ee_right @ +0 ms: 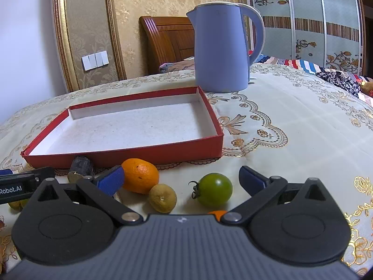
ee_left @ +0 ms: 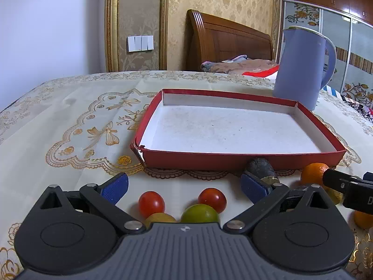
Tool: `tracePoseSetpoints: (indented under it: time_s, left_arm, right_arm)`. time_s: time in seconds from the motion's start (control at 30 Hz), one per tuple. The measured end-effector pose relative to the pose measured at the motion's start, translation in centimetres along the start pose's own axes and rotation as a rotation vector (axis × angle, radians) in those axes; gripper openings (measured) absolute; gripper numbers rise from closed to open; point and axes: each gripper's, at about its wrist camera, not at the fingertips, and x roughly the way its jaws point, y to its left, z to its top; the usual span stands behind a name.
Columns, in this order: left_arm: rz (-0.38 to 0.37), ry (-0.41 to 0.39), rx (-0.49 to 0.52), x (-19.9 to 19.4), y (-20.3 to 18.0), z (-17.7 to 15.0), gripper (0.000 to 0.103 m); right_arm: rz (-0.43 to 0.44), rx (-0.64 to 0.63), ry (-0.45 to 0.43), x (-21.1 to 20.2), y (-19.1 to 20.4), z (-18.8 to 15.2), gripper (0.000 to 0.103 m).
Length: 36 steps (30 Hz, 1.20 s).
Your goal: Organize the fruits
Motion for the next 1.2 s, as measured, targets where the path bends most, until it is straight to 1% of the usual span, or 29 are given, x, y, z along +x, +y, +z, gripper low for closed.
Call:
tracePoseSetpoints:
  time_s: [0.13, 0.27, 0.4, 0.6, 0.73, 1.0, 1.13, 1.2]
  left_arm:
    - [0.008, 0.008, 0.013, 0.2, 0.1, 0.0, 0.103]
    - [-0.013, 0.019, -0.033, 0.2, 0.7, 0.1, 0.103]
    - [-0.003, 0.012, -0.048, 0.2, 1.0, 0.0, 0.103]
    - [0.002, 0.019, -0.025, 0.3, 0.7, 0.1, 0.103]
    - [-0.006, 0.028, -0.03, 0.3, 0.9, 0.1, 0.103]
    - [0.001, 0.023, -0.004, 0.1, 0.7, 0.0, 0.103]
    - [0.02, -0.007, -0.005, -1.2, 1.4, -0.7, 0.103]
    - [0.012, -0.032, -0.014, -2.2, 2.2, -1.5, 0.103]
  right_arm:
    - [-0.002, 0.0, -0.001, 0.0, 0.0, 0.0, 0.103]
    - [-0.003, -0.002, -0.001, 0.0, 0.0, -0.1, 0.103]
    - [-0.003, -0.002, 0.003, 0.0, 0.1, -0.1, 0.103]
    - [-0.005, -0.003, 0.003, 0.1, 0.1, -0.1, 0.103]
    - [-0.005, -0.003, 0.003, 0.1, 0.1, -0.1, 0.103]
    - [-0.004, 0.002, 0.001, 0.0, 0.0, -0.1, 0.103]
    - [0.005, 0.017, -0.002, 0.1, -0.3, -0.1, 0.103]
    - [0.01, 0.023, -0.006, 0.1, -0.4, -0.1, 0.103]
